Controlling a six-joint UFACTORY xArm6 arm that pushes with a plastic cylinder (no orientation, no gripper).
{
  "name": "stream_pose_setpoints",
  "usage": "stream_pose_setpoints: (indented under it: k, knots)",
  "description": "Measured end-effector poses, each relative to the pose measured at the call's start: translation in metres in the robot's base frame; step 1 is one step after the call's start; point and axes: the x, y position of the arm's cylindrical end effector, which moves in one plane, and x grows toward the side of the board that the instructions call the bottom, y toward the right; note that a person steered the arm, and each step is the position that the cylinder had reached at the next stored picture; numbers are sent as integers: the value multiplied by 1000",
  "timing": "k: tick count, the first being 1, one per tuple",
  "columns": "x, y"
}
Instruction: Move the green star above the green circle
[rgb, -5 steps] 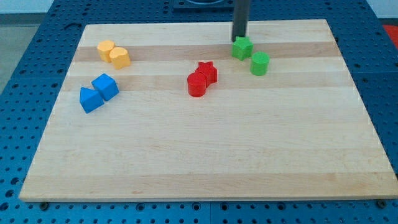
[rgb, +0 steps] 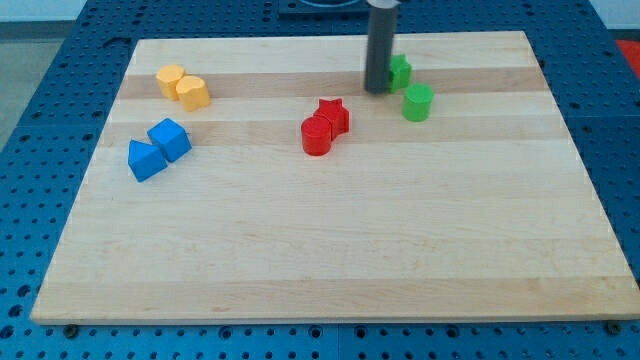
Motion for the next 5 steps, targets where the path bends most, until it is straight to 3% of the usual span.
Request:
stream_pose_setpoints:
  k: [1, 2, 5]
  knots:
    - [-21, -37]
    - [-39, -37]
    - [-18, 5]
